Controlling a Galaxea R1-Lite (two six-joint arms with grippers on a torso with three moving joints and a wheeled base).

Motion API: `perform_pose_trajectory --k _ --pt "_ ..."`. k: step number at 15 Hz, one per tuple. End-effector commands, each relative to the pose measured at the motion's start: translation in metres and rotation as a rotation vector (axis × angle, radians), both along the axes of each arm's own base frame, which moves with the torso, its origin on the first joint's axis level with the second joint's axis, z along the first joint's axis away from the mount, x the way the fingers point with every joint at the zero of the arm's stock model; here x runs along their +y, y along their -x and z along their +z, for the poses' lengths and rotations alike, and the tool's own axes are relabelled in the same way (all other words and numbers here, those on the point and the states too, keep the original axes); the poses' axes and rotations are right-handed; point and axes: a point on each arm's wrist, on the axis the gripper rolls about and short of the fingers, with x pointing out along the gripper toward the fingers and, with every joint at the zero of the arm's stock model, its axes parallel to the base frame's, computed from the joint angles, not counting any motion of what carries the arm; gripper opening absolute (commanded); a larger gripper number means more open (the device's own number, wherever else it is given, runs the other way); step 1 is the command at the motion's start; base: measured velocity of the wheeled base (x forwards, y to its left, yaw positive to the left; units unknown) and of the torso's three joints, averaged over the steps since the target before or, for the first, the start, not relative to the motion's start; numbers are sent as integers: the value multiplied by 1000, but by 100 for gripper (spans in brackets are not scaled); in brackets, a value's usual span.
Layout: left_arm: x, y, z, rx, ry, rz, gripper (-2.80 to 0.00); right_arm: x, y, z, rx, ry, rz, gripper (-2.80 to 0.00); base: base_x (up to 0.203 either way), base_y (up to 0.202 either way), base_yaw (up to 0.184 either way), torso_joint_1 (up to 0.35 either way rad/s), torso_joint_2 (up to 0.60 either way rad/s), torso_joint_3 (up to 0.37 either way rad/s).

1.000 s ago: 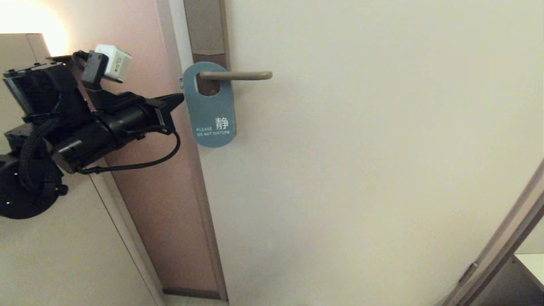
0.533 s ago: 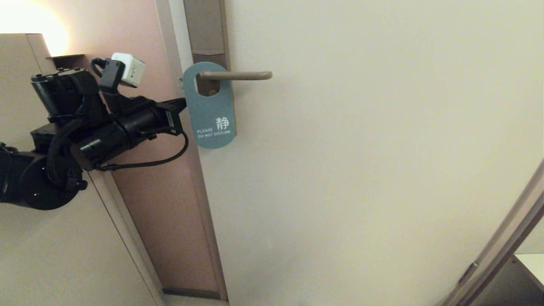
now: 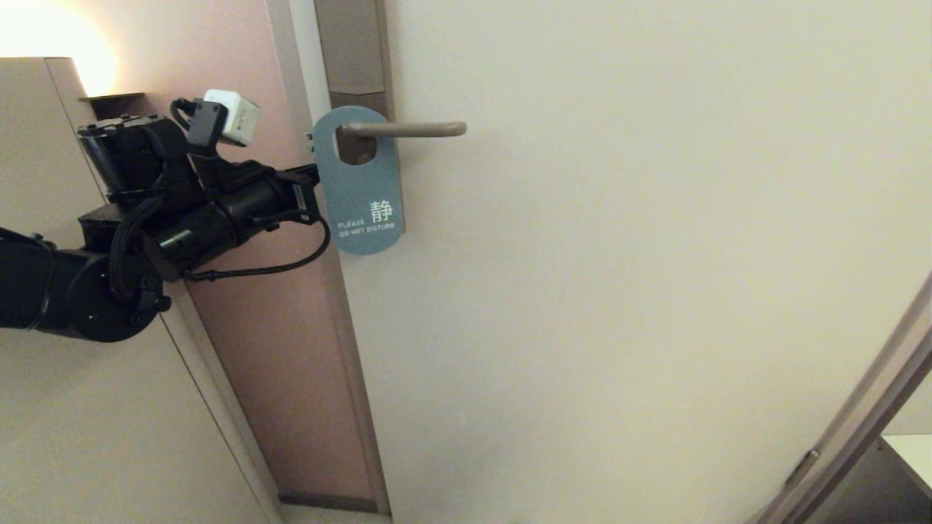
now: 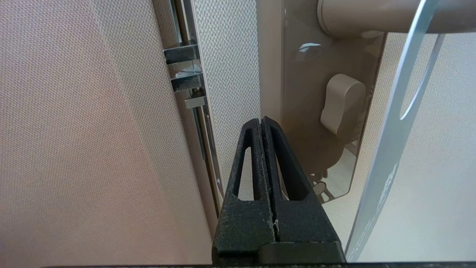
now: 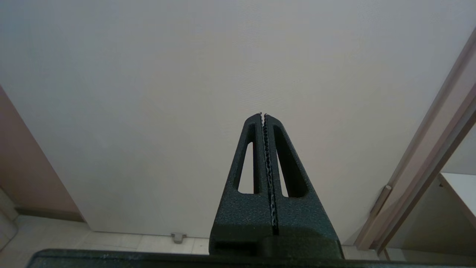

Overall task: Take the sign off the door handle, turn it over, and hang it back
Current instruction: Hang the sign back with the other side facing out

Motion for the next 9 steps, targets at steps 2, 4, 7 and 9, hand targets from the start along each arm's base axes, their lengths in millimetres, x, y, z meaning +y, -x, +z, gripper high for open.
perform_pose_trajectory --k 2,4,7,9 --pt "0 2 2 -9 1 -2 -280 0 0 0 0 0 0 -280 0 0 0 0 0 0" --pt "2 9 8 -23 3 2 -280 0 0 0 0 0 0 -280 0 0 0 0 0 0" --pt "8 33 14 -24 3 6 -280 0 0 0 0 0 0 -280 0 0 0 0 0 0" --pt "17 51 15 -6 -3 22 -280 0 0 0 0 0 -1 -280 0 0 0 0 0 0"
